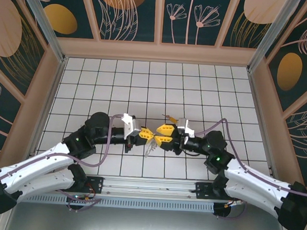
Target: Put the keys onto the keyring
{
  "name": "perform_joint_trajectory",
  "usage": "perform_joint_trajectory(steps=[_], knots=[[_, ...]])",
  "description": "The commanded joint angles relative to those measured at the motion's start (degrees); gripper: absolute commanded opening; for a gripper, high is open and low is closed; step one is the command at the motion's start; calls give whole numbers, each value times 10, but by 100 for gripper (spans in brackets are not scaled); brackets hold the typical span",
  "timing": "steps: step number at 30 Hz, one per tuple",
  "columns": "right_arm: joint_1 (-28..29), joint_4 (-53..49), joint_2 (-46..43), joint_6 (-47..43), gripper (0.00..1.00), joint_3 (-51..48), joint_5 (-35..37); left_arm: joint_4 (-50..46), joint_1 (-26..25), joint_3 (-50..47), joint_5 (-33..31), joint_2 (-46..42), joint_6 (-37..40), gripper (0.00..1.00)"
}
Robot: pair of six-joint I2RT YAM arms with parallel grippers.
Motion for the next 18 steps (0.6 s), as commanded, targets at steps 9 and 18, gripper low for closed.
perform_joint_trajectory(steps=[9, 18], knots=[[30, -233, 5, -127, 31, 52, 100, -209, -3, 89, -53, 72, 87, 0], [48, -238, 23, -139, 28, 57, 104, -235, -4, 99, -51, 78, 91, 0]])
